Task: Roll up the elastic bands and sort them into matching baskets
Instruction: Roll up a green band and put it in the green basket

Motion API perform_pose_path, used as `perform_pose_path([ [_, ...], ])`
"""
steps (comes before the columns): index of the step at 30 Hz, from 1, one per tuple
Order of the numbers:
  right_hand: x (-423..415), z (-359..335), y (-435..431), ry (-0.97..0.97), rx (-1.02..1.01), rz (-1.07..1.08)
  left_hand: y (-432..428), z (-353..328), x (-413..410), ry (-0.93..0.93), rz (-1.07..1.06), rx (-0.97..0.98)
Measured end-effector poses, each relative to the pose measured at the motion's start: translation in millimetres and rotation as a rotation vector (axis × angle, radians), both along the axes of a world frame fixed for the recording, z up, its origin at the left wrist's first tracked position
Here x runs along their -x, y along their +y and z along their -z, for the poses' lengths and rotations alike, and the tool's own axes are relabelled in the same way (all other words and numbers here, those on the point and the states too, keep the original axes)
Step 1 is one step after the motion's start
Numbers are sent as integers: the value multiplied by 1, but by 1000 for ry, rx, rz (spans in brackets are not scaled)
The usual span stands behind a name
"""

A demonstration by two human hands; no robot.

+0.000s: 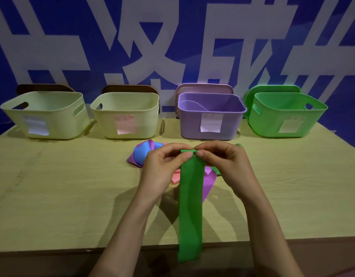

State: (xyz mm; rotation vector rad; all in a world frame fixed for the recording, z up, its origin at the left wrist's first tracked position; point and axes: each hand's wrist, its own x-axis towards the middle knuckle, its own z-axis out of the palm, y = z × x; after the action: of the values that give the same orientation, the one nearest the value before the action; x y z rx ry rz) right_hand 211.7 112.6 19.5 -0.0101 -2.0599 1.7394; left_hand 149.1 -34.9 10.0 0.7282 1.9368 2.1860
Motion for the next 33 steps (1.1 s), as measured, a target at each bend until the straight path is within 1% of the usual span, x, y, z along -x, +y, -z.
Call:
perform_pose_path([
  [3,0,0,-2,-1,7,24,-3,0,0,1,19,-9],
  [6,-1,-1,-6,12,-14,49,-5,0,0,-68,44,-48],
  [9,-2,-3,-7,29,-29,54,-5,1,-2,-127,77,-44],
  [12,-1,-4,-9,40,-41,75,-3,1,-4,-152,52,-43],
  [16,-4,-3,-11,42,-27,27,-3,3,-2,-101,-12,-34],
  [19,-7,-2,-9,-18,31,-18,-5,3,-3,-20,-22,-8],
  [21,-7,0,-9,-61,13,-11,-6,2,-4,17,-21,2],
  [24,-6,1,-10,-54,-7,3,-7,1,-6,41,-14,9],
  [26,-5,2,-9,-32,26,11,-7,0,-7,1,5,-15],
  [28,-6,2,-10,-13,52,29,-7,2,-7,-104,40,-34],
  [30,-6,3,-10,-9,73,43,-5,4,-7,-186,65,-13],
  [33,-7,4,-10,-16,94,48,-5,5,-7,-215,91,-10],
])
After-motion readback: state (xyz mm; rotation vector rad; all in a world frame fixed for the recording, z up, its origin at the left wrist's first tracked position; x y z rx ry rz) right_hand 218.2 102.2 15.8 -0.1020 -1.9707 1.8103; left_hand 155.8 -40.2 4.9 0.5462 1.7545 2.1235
